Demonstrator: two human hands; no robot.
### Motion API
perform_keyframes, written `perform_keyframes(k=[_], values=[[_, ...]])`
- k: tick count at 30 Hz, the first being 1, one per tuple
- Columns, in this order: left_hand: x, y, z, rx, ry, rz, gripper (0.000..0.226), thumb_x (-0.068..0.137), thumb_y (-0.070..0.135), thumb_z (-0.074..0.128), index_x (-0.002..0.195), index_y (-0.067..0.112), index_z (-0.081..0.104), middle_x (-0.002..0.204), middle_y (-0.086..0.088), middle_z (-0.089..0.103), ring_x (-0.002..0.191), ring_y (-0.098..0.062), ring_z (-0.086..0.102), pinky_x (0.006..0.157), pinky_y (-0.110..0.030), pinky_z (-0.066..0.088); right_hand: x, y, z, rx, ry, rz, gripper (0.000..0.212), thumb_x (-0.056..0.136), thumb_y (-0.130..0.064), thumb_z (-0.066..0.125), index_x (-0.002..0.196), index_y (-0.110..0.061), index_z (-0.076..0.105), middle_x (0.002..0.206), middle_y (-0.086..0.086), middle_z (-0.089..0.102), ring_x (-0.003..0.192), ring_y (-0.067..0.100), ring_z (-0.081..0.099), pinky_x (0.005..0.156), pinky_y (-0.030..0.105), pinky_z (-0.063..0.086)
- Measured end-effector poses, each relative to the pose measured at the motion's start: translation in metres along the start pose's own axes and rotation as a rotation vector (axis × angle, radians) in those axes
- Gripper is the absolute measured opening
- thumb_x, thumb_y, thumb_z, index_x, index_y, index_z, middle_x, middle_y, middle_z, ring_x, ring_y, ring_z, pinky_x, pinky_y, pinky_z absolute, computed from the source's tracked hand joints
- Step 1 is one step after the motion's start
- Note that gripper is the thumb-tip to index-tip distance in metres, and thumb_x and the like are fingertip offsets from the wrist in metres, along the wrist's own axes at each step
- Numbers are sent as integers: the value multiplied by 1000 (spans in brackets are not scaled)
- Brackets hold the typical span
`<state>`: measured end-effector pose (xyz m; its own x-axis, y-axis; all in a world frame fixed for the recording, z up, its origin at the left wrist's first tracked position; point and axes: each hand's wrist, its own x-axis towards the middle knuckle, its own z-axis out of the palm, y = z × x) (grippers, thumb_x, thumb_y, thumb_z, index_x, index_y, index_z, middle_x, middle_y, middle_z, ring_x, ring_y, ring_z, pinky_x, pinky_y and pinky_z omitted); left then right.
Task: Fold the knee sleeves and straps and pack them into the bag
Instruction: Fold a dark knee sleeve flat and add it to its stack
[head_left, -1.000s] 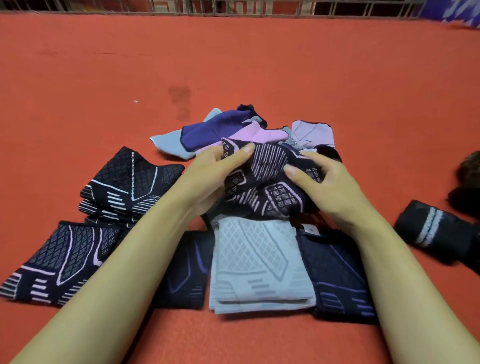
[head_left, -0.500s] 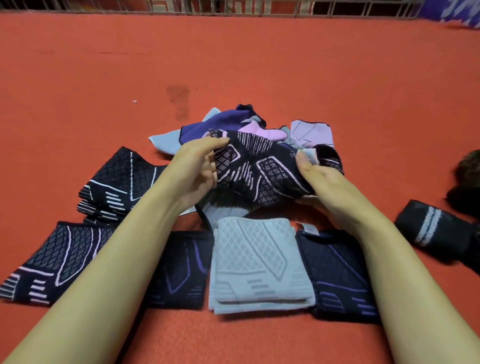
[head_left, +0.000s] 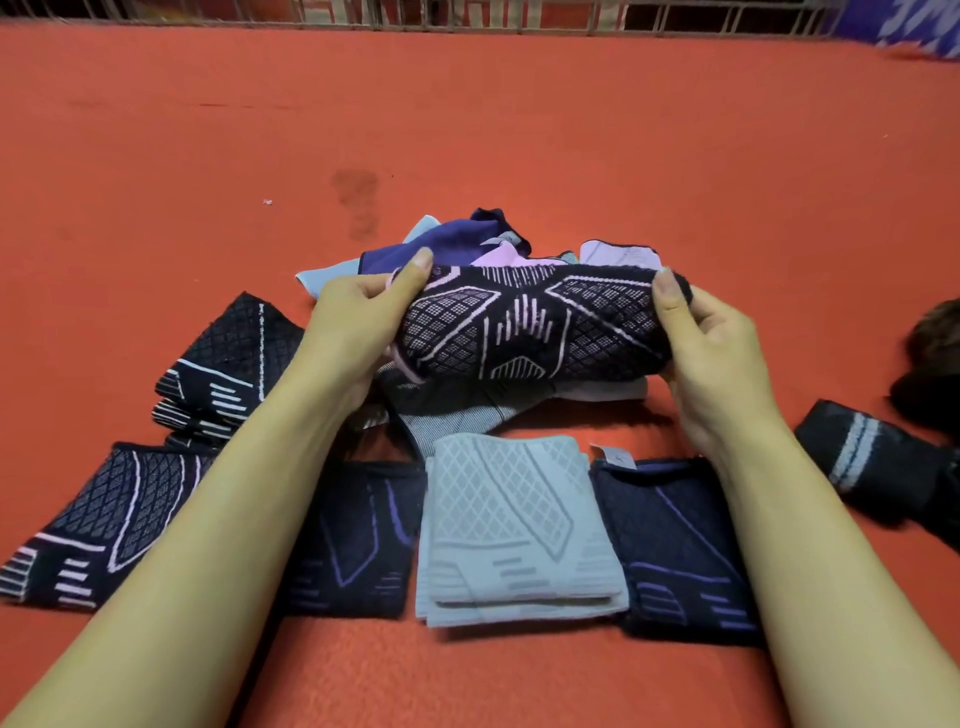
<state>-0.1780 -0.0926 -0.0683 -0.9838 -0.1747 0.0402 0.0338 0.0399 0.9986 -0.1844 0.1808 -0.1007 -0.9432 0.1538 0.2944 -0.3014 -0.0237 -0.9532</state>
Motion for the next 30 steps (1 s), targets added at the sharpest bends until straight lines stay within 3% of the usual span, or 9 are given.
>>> perform_keyframes(k=[5, 8, 11, 13, 16, 20, 25, 27, 30], values=[[1, 1, -1, -71, 47, -37, 47, 93, 54, 72, 83, 8, 77, 82, -5, 73, 71, -15, 64, 68, -27, 49, -2, -10, 2, 213, 60, 96, 37, 95, -43, 71, 100, -8, 79, 115, 24, 74, 105, 34, 69, 105, 64, 48], [5, 5, 0, -177, 113, -124, 34, 98, 39, 67, 72, 18, 72, 67, 7, 71, 59, -9, 65, 62, -24, 49, -3, -12, 4, 226, 81, 74, 33, 100, -39, 66, 105, -10, 80, 115, 19, 76, 116, 42, 68, 105, 63, 50], [6, 8, 1, -287, 154, -155, 29, 103, 26, 58, 76, 21, 64, 58, 10, 66, 50, -5, 62, 56, -21, 47, -5, -14, 5, 219, 69, 50, 33, 104, -36, 60, 112, -10, 79, 117, 17, 76, 117, 39, 68, 107, 58, 50], [5, 9, 1, -304, 90, -141, 29, 107, 33, 53, 85, 20, 66, 65, 9, 70, 57, -6, 65, 60, -22, 49, -4, -13, 6, 247, 80, 45, 35, 106, -34, 57, 115, -6, 76, 119, 18, 75, 117, 37, 69, 108, 55, 51], [3, 7, -1, -127, -119, -97, 30, 106, 44, 55, 98, 21, 73, 89, 7, 77, 80, -10, 70, 79, -30, 49, -2, -12, 6, 340, 110, 76, 33, 110, -29, 50, 113, -6, 74, 117, 16, 76, 114, 32, 71, 107, 49, 52], [-12, 5, -1, 198, -392, 91, 22, 98, 24, 71, 117, 13, 76, 113, -1, 79, 105, -16, 74, 94, -29, 57, 2, -4, 2, 474, 126, 119, 31, 111, -25, 47, 122, -6, 69, 128, 22, 70, 125, 38, 64, 114, 58, 44], [-11, 0, 0, 503, -275, 203, 13, 100, 27, 70, 107, 20, 80, 98, 6, 81, 89, -5, 72, 88, -27, 55, 4, 0, -1, 456, 103, 120, 41, 112, -26, 41, 141, 0, 54, 139, 29, 60, 133, 44, 56, 115, 63, 39], [-6, -2, -2, 462, -217, 237, 18, 104, 29, 65, 109, 20, 79, 100, 8, 81, 95, -8, 75, 95, -34, 57, 4, 0, -1, 420, 128, 128, 43, 110, -29, 48, 145, -5, 52, 141, 23, 61, 134, 39, 58, 115, 61, 41], [-1, -2, -3, 200, -83, 237, 31, 103, 38, 61, 109, 11, 76, 101, -13, 79, 95, -27, 75, 93, -51, 60, 4, -2, -2, 300, 170, 106, 71, 87, -49, 71, 147, -17, 49, 146, 14, 59, 134, 27, 59, 116, 54, 43]])
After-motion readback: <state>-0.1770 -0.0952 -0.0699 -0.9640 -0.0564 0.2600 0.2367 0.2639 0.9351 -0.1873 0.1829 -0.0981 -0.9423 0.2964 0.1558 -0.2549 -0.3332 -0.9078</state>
